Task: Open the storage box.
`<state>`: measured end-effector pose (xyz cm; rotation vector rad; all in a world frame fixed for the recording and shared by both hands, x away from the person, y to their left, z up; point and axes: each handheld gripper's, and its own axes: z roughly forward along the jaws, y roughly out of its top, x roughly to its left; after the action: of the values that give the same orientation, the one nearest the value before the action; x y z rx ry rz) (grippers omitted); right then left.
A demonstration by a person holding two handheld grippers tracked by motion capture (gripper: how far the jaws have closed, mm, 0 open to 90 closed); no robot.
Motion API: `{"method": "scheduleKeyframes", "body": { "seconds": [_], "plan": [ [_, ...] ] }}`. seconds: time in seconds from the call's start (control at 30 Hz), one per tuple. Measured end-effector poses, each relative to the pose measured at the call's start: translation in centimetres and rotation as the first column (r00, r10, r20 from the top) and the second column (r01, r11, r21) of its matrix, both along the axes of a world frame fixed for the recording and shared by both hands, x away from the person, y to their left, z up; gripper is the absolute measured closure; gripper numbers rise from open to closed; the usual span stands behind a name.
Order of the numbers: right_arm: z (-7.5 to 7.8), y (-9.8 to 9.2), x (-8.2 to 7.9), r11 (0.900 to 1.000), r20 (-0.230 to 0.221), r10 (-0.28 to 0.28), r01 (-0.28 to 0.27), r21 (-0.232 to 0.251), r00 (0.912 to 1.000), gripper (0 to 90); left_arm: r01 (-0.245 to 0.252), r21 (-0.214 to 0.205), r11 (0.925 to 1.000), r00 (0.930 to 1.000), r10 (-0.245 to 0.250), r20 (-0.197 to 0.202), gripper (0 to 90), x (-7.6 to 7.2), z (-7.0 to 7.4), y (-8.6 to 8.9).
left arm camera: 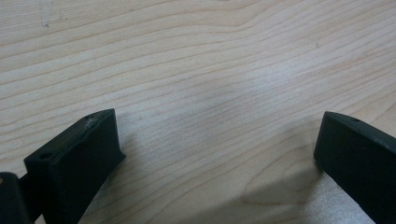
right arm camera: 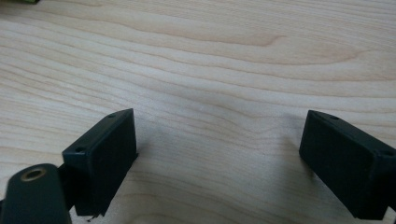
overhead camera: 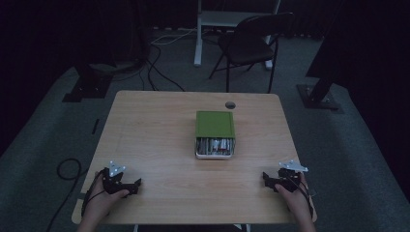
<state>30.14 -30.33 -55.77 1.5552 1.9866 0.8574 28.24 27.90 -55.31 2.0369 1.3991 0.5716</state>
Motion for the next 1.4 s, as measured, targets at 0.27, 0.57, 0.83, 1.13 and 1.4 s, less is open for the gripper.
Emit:
{"method": "scheduleKeyframes", "body": {
  "seconds": [0.27, 0.57, 0.83, 1.13, 1.4],
  "plan": [
    [0.0, 0.0, 0.0, 1.0000, 0.001, 0.000, 0.000, 0.001, 1.0000, 10.6, 0.016, 0.001, 0.9999, 0.9999, -0.016, 0.001, 1.2, 0.1, 0.0, -0.1],
    [0.0, 0.0, 0.0, 1.0000, 0.000, 0.000, 0.000, 0.001, 1.0000, 10.6, 0.095, 0.049, 0.9943, 0.9943, -0.097, 0.044, 1.2, 0.4, 0.1, -1.1],
    [0.0, 0.0, 0.0, 1.0000, 0.000, 0.000, 0.000, 0.001, 1.0000, 10.6, 0.145, 0.091, 0.9852, 0.9860, -0.152, 0.069, 1.2, 0.6, 0.2, -2.5],
    [0.0, 0.0, 0.0, 1.0000, 0.000, 0.000, 0.000, 0.001, 1.0000, 10.6, 0.216, 0.125, 0.9684, 0.9693, -0.228, 0.092, 1.3, 1.0, 0.7, -4.5],
    [0.0, 0.0, 0.0, 1.0000, 0.001, 0.000, 0.000, 0.001, 1.0000, 10.6, 0.275, 0.174, 0.9455, 0.9456, -0.299, 0.129, 1.3, 1.2, 1.4, -6.6]
  ]
}}
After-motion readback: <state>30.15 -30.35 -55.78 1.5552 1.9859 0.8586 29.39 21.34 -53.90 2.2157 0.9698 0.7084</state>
